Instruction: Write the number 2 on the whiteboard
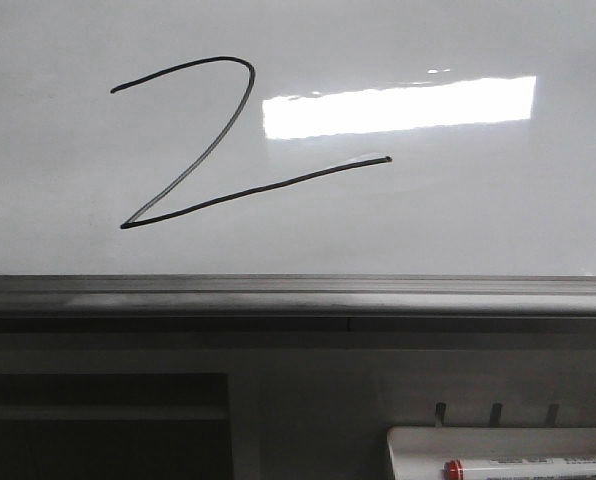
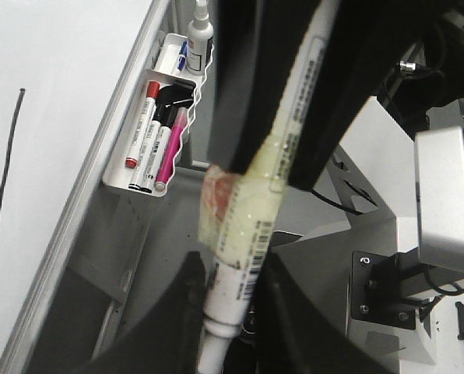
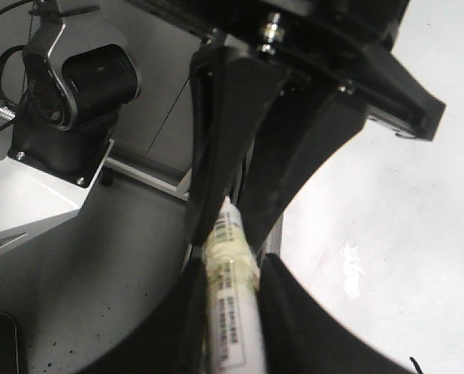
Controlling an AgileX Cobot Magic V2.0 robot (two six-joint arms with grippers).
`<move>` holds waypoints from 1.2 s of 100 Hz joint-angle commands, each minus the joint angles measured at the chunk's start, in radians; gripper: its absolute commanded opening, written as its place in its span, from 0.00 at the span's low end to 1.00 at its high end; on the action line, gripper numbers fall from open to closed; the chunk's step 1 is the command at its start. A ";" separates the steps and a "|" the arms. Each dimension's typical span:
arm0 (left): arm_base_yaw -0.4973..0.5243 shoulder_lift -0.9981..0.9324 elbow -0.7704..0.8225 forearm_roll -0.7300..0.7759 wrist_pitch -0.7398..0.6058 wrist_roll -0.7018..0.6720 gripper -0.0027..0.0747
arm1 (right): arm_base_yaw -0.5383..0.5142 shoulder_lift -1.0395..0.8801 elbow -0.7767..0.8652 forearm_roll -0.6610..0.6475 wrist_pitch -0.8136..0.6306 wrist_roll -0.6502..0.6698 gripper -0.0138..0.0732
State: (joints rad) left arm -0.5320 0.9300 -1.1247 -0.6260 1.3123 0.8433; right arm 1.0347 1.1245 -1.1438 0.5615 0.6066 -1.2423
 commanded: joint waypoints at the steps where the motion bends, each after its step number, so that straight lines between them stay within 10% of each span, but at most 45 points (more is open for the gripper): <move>1: -0.001 0.010 -0.024 -0.002 -0.127 -0.032 0.01 | -0.003 -0.023 -0.039 0.096 -0.120 0.032 0.52; 13: 0.003 -0.015 -0.006 0.012 -0.144 -0.035 0.01 | -0.072 -0.069 -0.039 0.096 -0.234 0.058 0.75; 31: 0.044 -0.138 0.139 0.049 -0.377 -0.128 0.01 | -0.269 -0.202 -0.039 0.096 -0.240 0.162 0.73; 43: 0.106 -0.211 0.310 0.042 -0.661 -0.272 0.01 | -0.415 -0.279 -0.026 0.096 -0.134 0.303 0.53; 55: 0.163 -0.200 0.472 -0.057 -0.901 -0.338 0.01 | -0.506 -0.334 0.036 0.096 -0.025 0.313 0.08; 61: 0.185 -0.168 0.514 -0.155 -0.987 -0.336 0.01 | -0.530 -0.351 0.080 0.096 -0.013 0.320 0.08; 120: 0.197 0.159 0.484 -0.744 -1.026 0.360 0.01 | -0.539 -0.366 0.312 0.245 -0.066 0.320 0.08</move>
State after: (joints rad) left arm -0.3402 1.0931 -0.5928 -1.2210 0.2820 1.0271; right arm 0.5033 0.7668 -0.8084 0.7636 0.6008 -0.9244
